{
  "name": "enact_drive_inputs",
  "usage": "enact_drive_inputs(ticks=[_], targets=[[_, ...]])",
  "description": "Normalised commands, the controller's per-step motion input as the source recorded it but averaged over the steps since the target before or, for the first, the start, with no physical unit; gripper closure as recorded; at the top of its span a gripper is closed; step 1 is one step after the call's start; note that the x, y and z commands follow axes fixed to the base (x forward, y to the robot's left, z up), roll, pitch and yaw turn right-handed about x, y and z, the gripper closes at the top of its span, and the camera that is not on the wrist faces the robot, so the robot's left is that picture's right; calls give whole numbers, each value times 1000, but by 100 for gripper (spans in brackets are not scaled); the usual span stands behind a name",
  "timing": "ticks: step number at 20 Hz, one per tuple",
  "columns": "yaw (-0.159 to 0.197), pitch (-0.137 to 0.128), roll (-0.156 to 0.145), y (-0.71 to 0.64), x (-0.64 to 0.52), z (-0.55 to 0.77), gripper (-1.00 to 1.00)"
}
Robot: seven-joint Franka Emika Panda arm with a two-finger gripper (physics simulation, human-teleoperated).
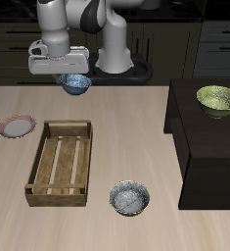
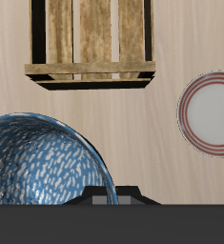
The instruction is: Place the blue bowl on the plate
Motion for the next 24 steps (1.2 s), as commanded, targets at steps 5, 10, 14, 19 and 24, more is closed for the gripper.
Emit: enact_drive_inputs(ticks=[5,10,14,19,24], targets=[[-42,19,-16,-500,-128,86,100],[-3,16,-10,-584,-37,77,100],[-34,-5,-24,-347,-82,111,100],[-19,-12,-16,-386,-10,156,100],[-68,-23,-5,-456,38,238,100]])
